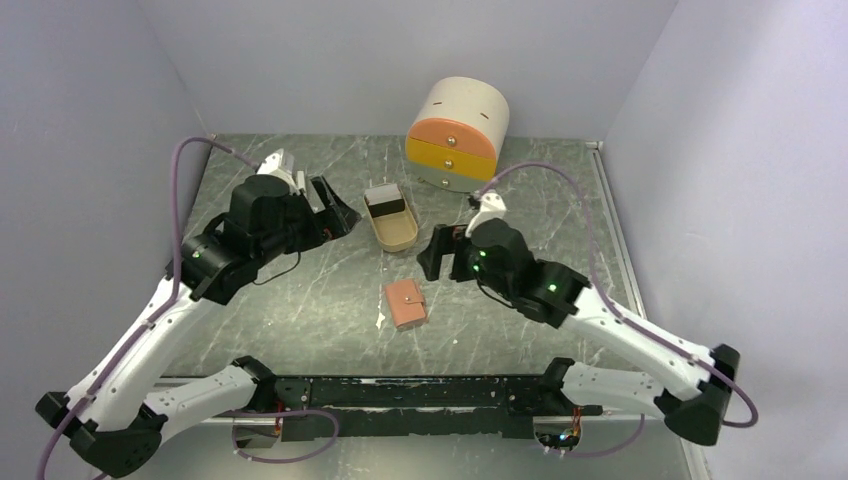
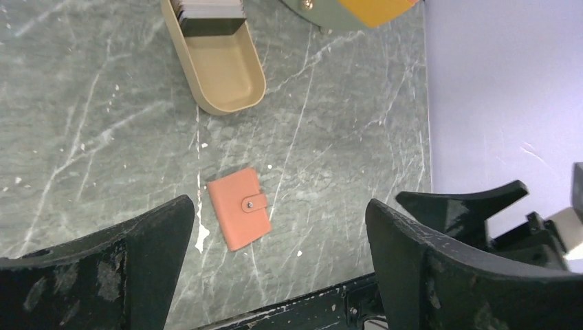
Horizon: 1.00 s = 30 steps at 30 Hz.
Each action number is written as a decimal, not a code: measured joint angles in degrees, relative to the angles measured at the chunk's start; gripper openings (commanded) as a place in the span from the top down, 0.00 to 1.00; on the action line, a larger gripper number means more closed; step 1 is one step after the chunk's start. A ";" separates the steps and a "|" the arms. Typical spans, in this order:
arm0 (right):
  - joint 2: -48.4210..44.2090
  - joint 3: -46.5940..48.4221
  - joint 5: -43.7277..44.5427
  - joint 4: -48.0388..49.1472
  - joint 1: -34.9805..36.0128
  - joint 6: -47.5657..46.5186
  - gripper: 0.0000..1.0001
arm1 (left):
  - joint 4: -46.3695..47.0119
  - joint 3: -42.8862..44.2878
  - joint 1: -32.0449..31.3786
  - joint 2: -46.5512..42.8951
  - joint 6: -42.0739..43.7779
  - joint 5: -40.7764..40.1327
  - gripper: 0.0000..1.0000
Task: Put the credit cards into the card holder
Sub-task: Reset both arms
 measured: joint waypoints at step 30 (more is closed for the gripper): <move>-8.46 -4.70 6.82 -2.91 0.00 7.61 0.01 | 1.88 -16.72 -0.02 -21.20 6.88 3.96 0.01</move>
